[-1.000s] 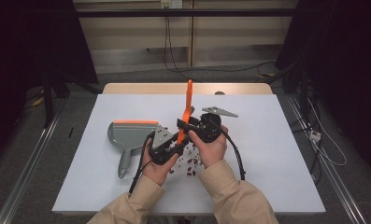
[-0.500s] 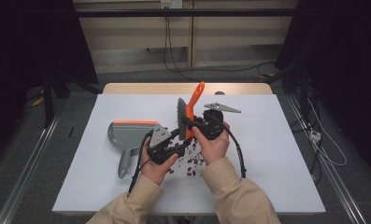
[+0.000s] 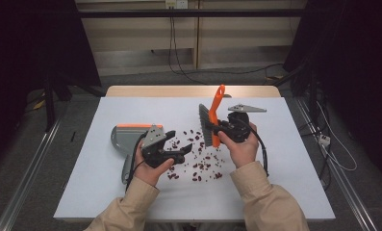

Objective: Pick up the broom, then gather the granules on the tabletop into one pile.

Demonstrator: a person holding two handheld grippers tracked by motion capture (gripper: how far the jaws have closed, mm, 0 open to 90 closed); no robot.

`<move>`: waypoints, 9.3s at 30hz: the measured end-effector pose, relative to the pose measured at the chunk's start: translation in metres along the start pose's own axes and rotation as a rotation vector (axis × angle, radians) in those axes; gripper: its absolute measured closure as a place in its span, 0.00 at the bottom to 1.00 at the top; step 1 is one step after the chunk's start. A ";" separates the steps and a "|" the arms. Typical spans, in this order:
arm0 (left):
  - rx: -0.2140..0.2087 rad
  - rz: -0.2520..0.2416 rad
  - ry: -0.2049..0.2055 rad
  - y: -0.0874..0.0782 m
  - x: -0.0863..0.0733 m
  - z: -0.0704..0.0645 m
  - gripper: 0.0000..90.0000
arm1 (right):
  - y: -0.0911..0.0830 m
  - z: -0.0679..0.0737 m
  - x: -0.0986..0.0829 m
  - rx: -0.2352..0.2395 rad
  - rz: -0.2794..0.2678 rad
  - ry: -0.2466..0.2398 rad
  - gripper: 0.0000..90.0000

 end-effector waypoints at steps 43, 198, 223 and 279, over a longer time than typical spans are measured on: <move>0.011 0.055 -0.015 -0.091 -0.017 0.076 0.04 | -0.050 -0.063 -0.022 -0.100 0.176 -0.030 0.77; 0.055 0.078 -0.057 -0.106 -0.041 0.094 0.04 | 0.061 -0.072 -0.028 0.059 0.222 -0.568 0.79; 0.052 0.075 -0.063 -0.106 -0.042 0.095 0.04 | 0.071 -0.035 -0.048 0.238 0.318 -0.701 0.79; 0.048 0.072 -0.082 -0.104 -0.042 0.097 0.04 | 0.137 -0.006 -0.037 0.311 0.277 -0.793 0.79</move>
Point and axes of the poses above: each handheld gripper's, and its own axes: y roughly forward along the jaws, x roughly out of its top, z roughly to its left, the point moved 7 cm from there along y, roughly forward along the jaws, and after that the axes turned 6 degrees about -z, right-handed, at the moved point
